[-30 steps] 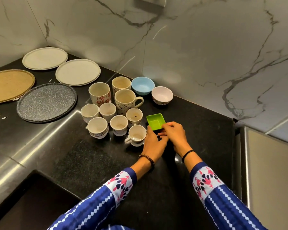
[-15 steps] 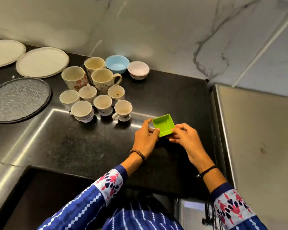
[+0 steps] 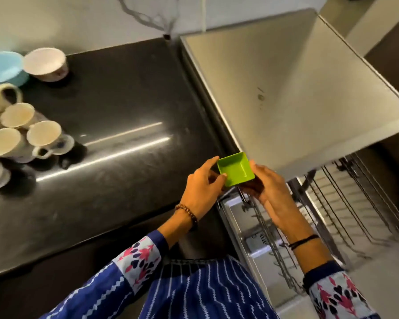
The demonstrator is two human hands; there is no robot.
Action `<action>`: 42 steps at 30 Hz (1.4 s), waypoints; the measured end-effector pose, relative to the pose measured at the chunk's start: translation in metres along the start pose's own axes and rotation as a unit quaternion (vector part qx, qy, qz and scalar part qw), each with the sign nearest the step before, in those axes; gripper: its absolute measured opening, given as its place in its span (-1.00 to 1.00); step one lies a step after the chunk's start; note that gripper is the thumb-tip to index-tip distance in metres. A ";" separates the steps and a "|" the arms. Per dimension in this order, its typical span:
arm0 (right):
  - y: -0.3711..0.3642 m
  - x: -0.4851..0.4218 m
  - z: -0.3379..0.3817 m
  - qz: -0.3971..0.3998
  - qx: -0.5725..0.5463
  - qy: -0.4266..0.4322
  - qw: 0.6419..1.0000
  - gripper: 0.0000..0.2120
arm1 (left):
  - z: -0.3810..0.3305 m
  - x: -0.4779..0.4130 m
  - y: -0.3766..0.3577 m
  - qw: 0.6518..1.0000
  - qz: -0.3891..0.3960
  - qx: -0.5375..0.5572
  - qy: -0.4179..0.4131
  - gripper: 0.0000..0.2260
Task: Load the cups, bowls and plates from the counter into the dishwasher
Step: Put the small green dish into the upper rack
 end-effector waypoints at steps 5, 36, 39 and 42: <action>0.106 0.012 -0.013 -0.031 -0.062 -0.010 0.998 -0.65 | -0.022 0.012 -0.102 0.995 0.074 0.057 0.019 -0.61; 0.402 -0.261 -0.018 -0.234 0.362 0.203 0.879 -0.47 | 0.133 -0.154 -0.413 0.977 0.161 -0.086 0.106 -0.62; 0.405 -0.292 -0.011 -0.296 0.482 0.224 0.794 -0.45 | 0.145 -0.157 -0.407 0.979 0.146 -0.082 0.116 -0.66; 0.404 -0.316 -0.008 -0.299 0.548 0.211 0.752 -0.42 | 0.153 -0.156 -0.400 0.979 0.138 -0.079 0.125 -0.67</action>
Point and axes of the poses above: each hand's wrist, its own x-axis away from the middle knuckle, its own y-axis out of the back of the hand, z = x × y, the point moved 3 cm from there along -x, towards the middle knuckle, and after that the axes turned 10 degrees about -y, right-handed, at the moved point
